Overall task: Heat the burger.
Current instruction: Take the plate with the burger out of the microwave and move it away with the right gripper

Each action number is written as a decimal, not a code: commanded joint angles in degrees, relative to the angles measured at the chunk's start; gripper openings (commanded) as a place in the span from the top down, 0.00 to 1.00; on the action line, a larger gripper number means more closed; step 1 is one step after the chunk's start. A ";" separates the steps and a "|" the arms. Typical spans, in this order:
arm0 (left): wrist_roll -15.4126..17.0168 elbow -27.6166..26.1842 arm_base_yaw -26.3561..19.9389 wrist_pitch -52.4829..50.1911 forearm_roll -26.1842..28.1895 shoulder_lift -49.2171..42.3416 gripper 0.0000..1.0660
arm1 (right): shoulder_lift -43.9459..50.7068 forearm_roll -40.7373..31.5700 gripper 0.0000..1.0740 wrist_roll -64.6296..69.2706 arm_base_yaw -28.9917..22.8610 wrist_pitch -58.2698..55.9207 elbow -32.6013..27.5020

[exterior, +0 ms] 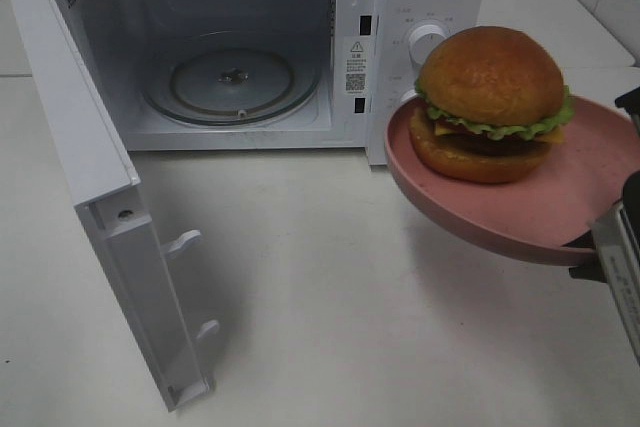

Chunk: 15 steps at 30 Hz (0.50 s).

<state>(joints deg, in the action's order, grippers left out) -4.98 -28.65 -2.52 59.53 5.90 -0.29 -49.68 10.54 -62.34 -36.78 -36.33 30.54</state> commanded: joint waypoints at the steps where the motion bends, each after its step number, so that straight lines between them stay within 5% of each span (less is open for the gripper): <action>1: 0.06 0.11 -0.29 -0.57 0.06 -0.69 0.05 | 0.97 4.87 0.99 5.33 -0.06 2.86 0.46; 15: 0.06 0.11 -0.29 -0.57 0.06 -0.69 0.05 | 0.97 19.48 0.99 27.10 -0.06 -2.29 0.46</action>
<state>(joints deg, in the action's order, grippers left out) -4.98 -28.65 -2.52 59.53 5.90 -0.29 -49.68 25.84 -38.22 -36.78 -40.16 30.54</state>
